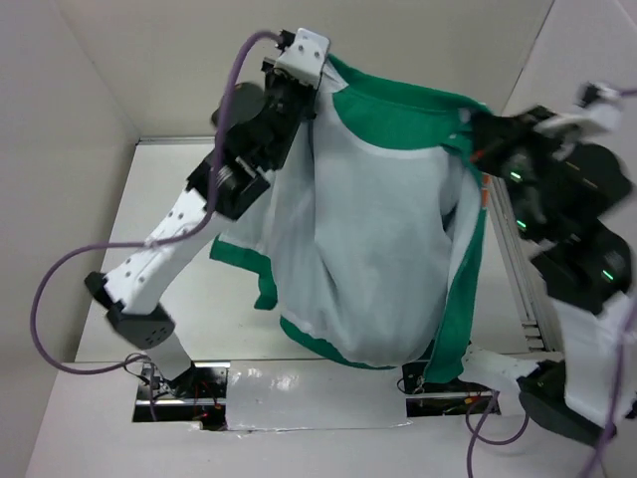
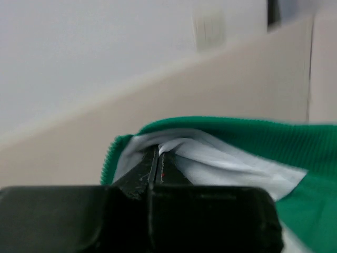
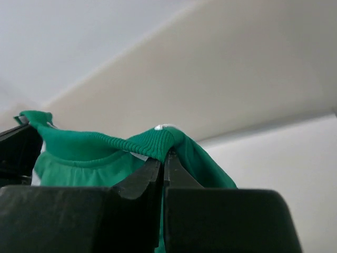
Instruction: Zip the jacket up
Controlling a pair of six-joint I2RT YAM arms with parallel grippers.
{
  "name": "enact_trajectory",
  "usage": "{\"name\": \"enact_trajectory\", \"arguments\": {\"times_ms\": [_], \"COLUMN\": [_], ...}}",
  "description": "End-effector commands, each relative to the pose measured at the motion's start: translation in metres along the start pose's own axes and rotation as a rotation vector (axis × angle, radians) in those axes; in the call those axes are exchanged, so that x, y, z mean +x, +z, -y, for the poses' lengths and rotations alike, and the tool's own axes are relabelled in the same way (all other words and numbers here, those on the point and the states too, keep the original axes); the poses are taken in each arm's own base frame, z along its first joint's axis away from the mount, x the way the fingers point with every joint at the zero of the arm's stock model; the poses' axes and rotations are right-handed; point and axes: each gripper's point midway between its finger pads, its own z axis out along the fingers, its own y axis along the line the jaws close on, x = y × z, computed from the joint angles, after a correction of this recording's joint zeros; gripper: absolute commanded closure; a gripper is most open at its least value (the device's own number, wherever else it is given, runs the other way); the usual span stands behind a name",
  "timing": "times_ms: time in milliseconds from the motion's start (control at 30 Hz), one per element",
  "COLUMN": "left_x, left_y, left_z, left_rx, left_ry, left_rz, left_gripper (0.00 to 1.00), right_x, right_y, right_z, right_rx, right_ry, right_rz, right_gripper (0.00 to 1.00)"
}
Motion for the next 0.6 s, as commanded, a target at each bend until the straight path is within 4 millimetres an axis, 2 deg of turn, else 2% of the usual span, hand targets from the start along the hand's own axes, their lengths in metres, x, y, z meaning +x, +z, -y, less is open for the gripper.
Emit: {"name": "enact_trajectory", "arguments": {"times_ms": [0,33,67,100,133,167,200,233,267,300,333,367,400,433,467,500,533,567], "left_x": [0.157,0.207,0.276,0.320,0.355,0.408,0.427,0.463,0.469,0.477,0.489,0.482,0.479,0.465,0.462,0.442,0.445,0.441], "left_y": [0.018,0.017,0.001,-0.011,-0.019,-0.037,-0.046,-0.057,-0.058,-0.059,-0.060,-0.054,-0.051,-0.046,-0.046,-0.043,-0.055,-0.056], "left_z": [-0.005,-0.025,-0.014,0.001,-0.007,0.006,0.022,0.027,0.031,0.032,0.035,0.034,0.035,0.031,0.031,0.023,0.023,0.017], "left_rx": [-0.077,-0.123,-0.136,-0.071,-0.088,-0.085,-0.018,-0.007,0.003,0.006,0.020,0.025,0.044,0.062,0.074,0.086,0.079,0.075], "left_ry": [-0.172,-0.209,-0.262,-0.299,-0.329,-0.354,-0.420,-0.448,-0.475,-0.479,-0.463,-0.465,-0.480,-0.490,-0.504,-0.527,-0.541,-0.556], "left_rz": [-0.461,-0.583,-0.777,-0.890,-0.969,-1.093,-1.161,-1.245,-1.266,-1.282,-1.298,-1.280,-1.270,-1.238,-1.224,-1.185,-1.208,-1.193], "left_gripper": [1.00,1.00,1.00,1.00,1.00,0.87,0.81,0.73,0.57,0.50,0.35,0.01,0.01,0.01,0.01,0.01,0.01,0.01], "right_x": [0.122,0.141,0.192,0.213,0.236,0.282,0.301,0.335,0.347,0.360,0.376,0.381,0.385,0.387,0.385,0.382,0.379,0.379], "right_y": [0.074,0.088,0.110,0.121,0.129,0.142,0.149,0.161,0.167,0.172,0.180,0.181,0.181,0.180,0.178,0.169,0.164,0.159], "right_z": [0.047,0.062,0.073,0.091,0.099,0.117,0.128,0.144,0.150,0.159,0.164,0.164,0.166,0.166,0.165,0.163,0.159,0.158], "right_rx": [0.295,0.339,0.342,0.395,0.415,0.454,0.488,0.522,0.524,0.531,0.533,0.520,0.514,0.506,0.499,0.478,0.458,0.450], "right_ry": [-0.100,-0.107,-0.123,-0.098,-0.096,-0.116,-0.120,-0.147,-0.160,-0.172,-0.181,-0.174,-0.177,-0.174,-0.170,-0.159,-0.149,-0.140], "right_rz": [-0.263,-0.299,-0.420,-0.463,-0.521,-0.631,-0.664,-0.727,-0.753,-0.790,-0.828,-0.847,-0.863,-0.860,-0.850,-0.844,-0.836,-0.835], "right_gripper": [1.00,1.00,1.00,1.00,0.92,0.87,0.84,0.75,0.71,0.67,0.52,0.46,0.39,0.31,0.18,0.11,0.02,0.00]}}
